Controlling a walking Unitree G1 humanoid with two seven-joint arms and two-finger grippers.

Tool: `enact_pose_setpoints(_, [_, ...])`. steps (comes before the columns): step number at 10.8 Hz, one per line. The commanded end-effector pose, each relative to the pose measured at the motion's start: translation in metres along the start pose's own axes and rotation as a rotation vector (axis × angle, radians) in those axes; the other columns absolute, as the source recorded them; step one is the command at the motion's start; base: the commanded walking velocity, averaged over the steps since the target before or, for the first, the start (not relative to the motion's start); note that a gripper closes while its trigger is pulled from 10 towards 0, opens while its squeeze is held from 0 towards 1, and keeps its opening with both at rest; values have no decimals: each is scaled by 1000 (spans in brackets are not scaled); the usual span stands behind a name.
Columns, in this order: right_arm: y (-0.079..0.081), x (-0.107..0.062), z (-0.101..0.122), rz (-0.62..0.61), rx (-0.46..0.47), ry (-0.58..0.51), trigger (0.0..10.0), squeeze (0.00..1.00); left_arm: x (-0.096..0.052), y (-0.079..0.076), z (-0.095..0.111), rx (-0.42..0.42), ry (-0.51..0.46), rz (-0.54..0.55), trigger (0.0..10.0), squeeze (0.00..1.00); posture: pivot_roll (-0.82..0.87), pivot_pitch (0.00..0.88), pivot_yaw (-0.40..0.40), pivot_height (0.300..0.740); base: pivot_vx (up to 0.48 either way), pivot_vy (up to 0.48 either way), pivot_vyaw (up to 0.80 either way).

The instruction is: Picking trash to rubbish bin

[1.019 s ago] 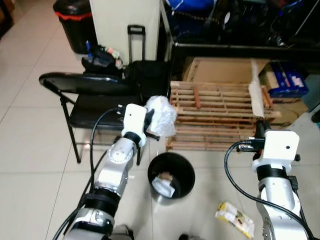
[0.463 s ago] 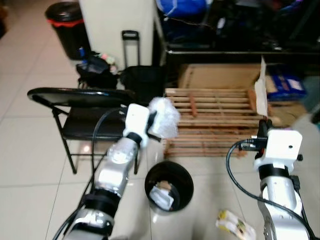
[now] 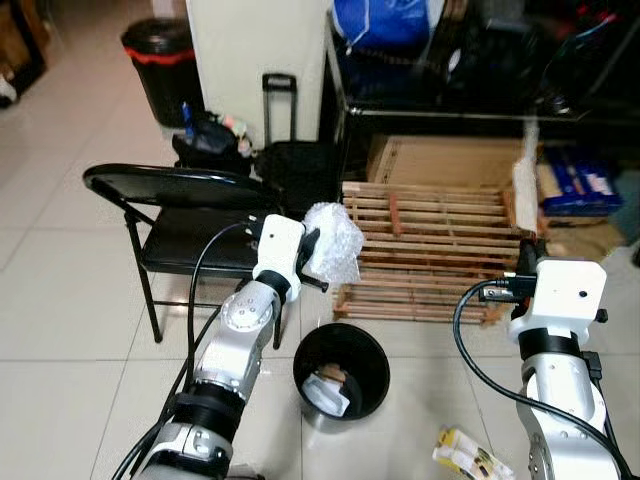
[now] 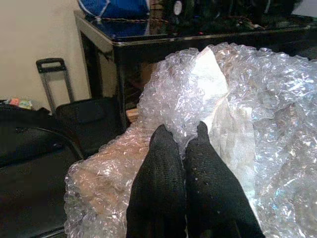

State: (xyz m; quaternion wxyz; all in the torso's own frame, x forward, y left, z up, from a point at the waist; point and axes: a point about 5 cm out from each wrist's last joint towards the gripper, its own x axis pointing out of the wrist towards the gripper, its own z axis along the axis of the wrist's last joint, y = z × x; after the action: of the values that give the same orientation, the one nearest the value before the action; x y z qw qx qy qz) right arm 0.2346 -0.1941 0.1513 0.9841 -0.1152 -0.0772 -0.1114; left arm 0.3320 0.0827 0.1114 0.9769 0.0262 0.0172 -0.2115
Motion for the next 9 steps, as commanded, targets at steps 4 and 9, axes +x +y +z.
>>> enact_pose_setpoints(4, [-1,-9,-6,28,-2,33,10000,0,4,1,-1,18,17,17,10000,0,126,172,-48,740,0,0,-791])
enact_pose_setpoints(9, [0,-11,-8,63,-3,49,10000,0,2,29,-29,63,136,167,10000,0,125,183,-103,740,0,0,-100])
